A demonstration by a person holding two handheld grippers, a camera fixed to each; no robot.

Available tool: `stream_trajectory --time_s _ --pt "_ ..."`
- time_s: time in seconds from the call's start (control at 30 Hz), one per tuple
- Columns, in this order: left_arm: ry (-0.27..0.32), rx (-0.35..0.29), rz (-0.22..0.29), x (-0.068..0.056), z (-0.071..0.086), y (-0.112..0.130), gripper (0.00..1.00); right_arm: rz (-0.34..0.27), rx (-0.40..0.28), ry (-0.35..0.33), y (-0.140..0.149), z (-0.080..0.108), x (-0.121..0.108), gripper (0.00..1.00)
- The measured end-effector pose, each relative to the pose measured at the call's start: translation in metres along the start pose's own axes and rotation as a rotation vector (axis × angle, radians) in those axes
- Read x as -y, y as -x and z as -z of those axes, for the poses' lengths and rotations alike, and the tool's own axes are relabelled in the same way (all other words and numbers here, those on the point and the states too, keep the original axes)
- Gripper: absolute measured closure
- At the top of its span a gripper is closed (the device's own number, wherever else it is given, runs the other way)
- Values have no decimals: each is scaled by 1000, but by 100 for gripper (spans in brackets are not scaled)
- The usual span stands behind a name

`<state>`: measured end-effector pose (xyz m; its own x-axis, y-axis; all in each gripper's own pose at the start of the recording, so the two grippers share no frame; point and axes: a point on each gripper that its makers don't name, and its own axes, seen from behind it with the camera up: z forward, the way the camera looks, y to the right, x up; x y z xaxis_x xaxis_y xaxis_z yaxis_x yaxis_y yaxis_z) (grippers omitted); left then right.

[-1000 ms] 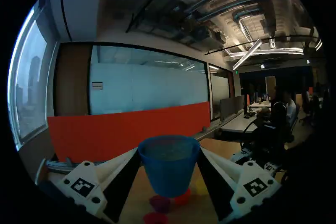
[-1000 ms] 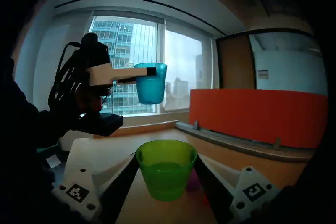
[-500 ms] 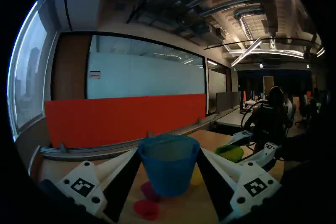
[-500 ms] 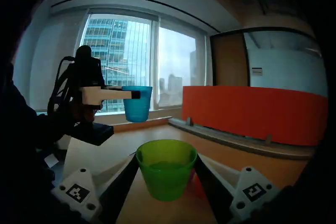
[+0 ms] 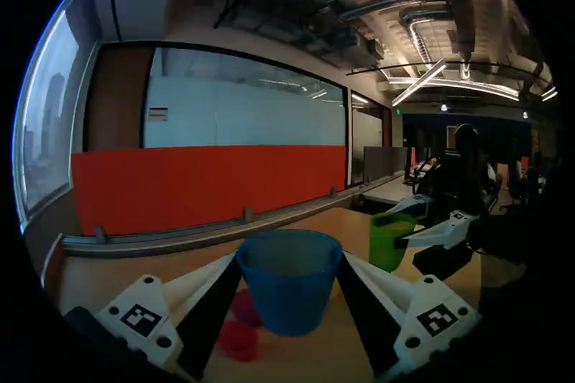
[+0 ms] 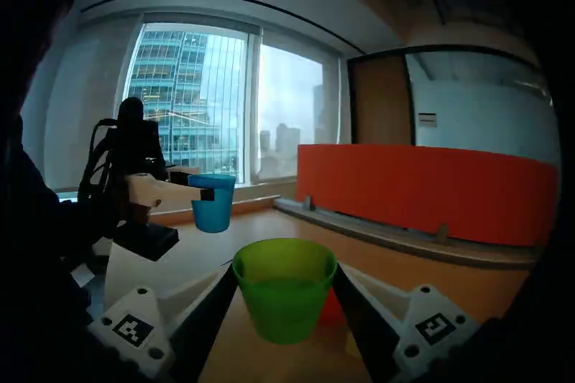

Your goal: Pour water

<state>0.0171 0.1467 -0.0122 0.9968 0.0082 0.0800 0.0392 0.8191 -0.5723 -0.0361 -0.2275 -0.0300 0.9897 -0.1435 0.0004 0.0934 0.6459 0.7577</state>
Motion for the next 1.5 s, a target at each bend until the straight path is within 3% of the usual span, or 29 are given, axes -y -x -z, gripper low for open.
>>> stream_trajectory --time_s 0.77,1.5 --pt "67 119 -18 -17 -5 54 12 -26 45 2 13 9 -13 9" --pt "125 296 -72 -29 -18 116 11 -18 209 -39 62 18 -18 8"
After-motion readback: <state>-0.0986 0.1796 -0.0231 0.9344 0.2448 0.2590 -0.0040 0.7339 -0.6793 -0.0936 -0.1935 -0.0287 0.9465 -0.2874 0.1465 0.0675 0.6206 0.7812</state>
